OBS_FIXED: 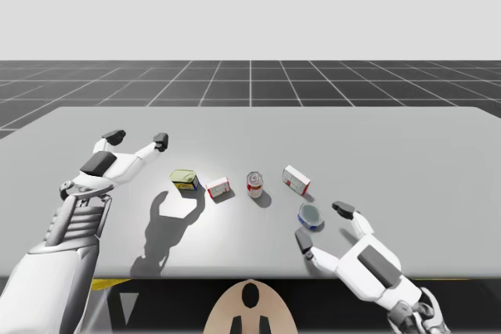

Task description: Grasp the tuna can and hold it up.

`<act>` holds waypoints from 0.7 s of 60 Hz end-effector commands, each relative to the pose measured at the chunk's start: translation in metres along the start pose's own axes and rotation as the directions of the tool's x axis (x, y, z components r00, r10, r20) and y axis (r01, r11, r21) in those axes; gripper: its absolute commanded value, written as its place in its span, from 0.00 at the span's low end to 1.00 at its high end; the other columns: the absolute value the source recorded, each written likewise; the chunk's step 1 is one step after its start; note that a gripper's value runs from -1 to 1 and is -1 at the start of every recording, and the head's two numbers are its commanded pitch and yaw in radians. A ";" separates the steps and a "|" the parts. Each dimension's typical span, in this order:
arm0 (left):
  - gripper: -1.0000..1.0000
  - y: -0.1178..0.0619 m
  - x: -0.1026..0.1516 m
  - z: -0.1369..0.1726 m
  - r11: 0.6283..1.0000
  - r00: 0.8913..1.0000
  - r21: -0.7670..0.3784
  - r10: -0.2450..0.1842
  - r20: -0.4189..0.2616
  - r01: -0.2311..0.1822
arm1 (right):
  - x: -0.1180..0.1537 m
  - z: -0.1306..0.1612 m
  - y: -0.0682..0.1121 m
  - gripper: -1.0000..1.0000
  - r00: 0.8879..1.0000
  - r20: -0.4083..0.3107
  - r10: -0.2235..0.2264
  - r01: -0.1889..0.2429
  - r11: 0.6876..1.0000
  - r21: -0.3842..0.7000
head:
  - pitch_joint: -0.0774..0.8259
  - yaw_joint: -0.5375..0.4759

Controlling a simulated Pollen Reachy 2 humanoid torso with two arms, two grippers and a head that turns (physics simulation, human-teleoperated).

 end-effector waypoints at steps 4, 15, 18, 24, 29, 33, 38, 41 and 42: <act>0.00 0.000 0.000 0.000 1.000 1.000 0.001 0.000 0.001 0.000 | -0.024 -0.016 -0.010 0.00 0.997 -0.065 -0.035 0.037 0.999 0.022 | 0.95 0.27; 0.00 0.001 0.001 0.000 1.000 1.000 0.000 0.002 0.002 -0.002 | -0.032 -0.035 -0.021 0.00 0.991 -0.116 -0.070 0.074 0.997 0.027 | 0.95 0.27; 0.00 0.001 0.001 0.000 1.000 1.000 0.001 0.002 0.002 -0.002 | -0.033 -0.040 -0.024 0.00 0.991 -0.117 -0.059 0.062 0.998 0.020 | 0.95 0.27; 0.00 0.001 0.001 0.000 1.000 1.000 0.001 0.003 0.002 -0.003 | -0.036 -0.046 -0.025 0.00 0.990 -0.127 -0.057 0.061 0.998 0.022 | 0.95 0.27; 0.00 0.001 0.001 0.000 1.000 1.000 0.001 0.003 0.002 -0.003 | -0.039 -0.049 -0.023 0.00 0.988 -0.147 -0.052 0.057 0.998 0.030 | 0.95 0.27; 0.00 0.001 0.001 0.000 1.000 1.000 0.000 0.003 0.002 -0.003 | -0.041 -0.051 -0.022 0.00 0.987 -0.153 -0.046 0.052 0.998 0.034 | 0.95 0.27; 0.00 0.001 0.001 0.000 1.000 1.000 -0.001 0.003 0.002 -0.003 | -0.043 -0.055 -0.021 0.00 0.987 -0.159 -0.035 0.042 0.998 0.037 | 0.95 0.27; 0.00 0.001 0.001 0.000 1.000 1.000 -0.001 0.003 0.002 -0.003 | -0.044 -0.056 -0.021 0.00 0.986 -0.161 -0.033 0.039 0.999 0.037 | 0.95 0.27; 0.00 0.001 0.001 0.000 1.000 1.000 -0.001 0.003 0.002 -0.003 | -0.044 -0.056 -0.020 0.00 0.986 -0.162 -0.032 0.039 0.999 0.037 | 0.95 0.27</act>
